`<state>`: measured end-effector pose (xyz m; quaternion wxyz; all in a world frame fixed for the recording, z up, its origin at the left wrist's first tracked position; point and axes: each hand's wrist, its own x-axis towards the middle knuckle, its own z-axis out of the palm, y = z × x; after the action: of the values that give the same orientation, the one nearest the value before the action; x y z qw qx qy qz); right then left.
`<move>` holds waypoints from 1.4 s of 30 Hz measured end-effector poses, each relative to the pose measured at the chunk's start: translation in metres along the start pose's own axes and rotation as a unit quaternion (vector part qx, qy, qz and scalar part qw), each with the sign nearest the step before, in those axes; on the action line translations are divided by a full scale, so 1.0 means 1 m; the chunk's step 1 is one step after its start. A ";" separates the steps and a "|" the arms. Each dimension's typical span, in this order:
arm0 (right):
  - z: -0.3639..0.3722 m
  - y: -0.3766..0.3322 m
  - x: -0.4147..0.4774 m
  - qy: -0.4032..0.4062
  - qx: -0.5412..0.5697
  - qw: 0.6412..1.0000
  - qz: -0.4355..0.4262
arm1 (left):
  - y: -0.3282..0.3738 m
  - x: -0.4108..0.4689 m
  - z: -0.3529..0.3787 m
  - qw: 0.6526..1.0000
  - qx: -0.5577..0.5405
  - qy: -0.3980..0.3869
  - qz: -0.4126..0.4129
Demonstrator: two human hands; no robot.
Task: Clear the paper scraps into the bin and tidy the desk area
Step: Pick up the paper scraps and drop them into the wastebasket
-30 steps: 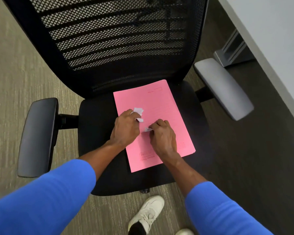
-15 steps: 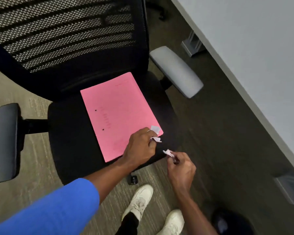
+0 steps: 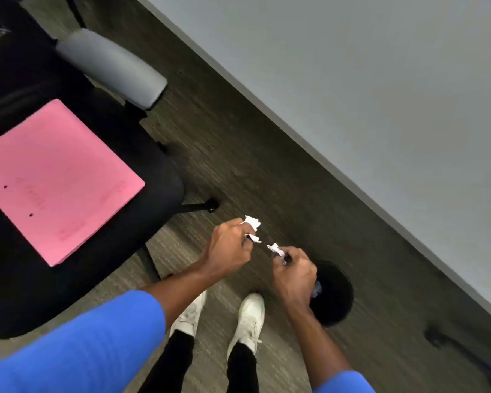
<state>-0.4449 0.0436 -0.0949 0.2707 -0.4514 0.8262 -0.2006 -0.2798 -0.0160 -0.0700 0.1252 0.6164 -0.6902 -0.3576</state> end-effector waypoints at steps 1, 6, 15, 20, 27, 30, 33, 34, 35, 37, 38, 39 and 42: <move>-0.007 0.013 0.001 0.004 -0.005 1.000 0.014 | 0.007 0.000 0.012 1.000 0.002 -0.016 -0.003; -0.038 0.078 0.005 0.005 -0.008 0.995 0.098 | 0.039 0.001 0.076 0.996 -0.003 -0.075 -0.038; -0.067 0.181 0.000 0.001 -0.065 0.976 0.207 | 0.093 -0.007 0.201 0.972 -0.086 -0.149 -0.161; -0.074 0.221 0.010 -0.015 -0.080 0.959 0.271 | 0.118 -0.003 0.260 0.941 -0.092 -0.184 -0.267; -0.081 0.258 0.025 -0.074 -0.027 0.947 0.310 | 0.132 -0.009 0.307 0.903 -0.164 -0.302 -0.258; -0.082 0.265 0.025 -0.089 -0.035 0.948 0.304 | 0.129 -0.013 0.312 0.869 -0.210 -0.342 -0.290; -0.082 0.265 0.023 -0.083 -0.037 0.952 0.292 | 0.125 -0.015 0.312 0.850 -0.244 -0.383 -0.266; -0.082 0.266 0.021 -0.088 -0.039 0.951 0.295 | 0.122 -0.016 0.311 0.855 -0.229 -0.393 -0.250; -0.082 0.266 0.021 -0.094 -0.042 0.949 0.298 | 0.119 -0.016 0.310 0.863 -0.203 -0.397 -0.236; -0.082 0.264 0.018 -0.107 -0.053 0.947 0.299 | 0.114 -0.017 0.306 0.878 -0.162 -0.388 -0.229; -0.081 0.263 0.017 -0.109 -0.060 0.946 0.301 | 0.113 -0.017 0.304 0.882 -0.152 -0.383 -0.228; -0.081 0.263 0.016 -0.107 -0.059 0.945 0.304 | 0.113 -0.016 0.302 0.887 -0.142 -0.380 -0.221; -0.076 0.253 0.015 -0.098 -0.047 0.946 0.306 | 0.109 -0.013 0.289 0.905 -0.096 -0.373 -0.179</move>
<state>-0.6607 0.1671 -0.1859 0.3772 -0.2062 0.9026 -0.0239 -0.5376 0.0924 -0.2017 -0.1492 0.5364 -0.5268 -0.6423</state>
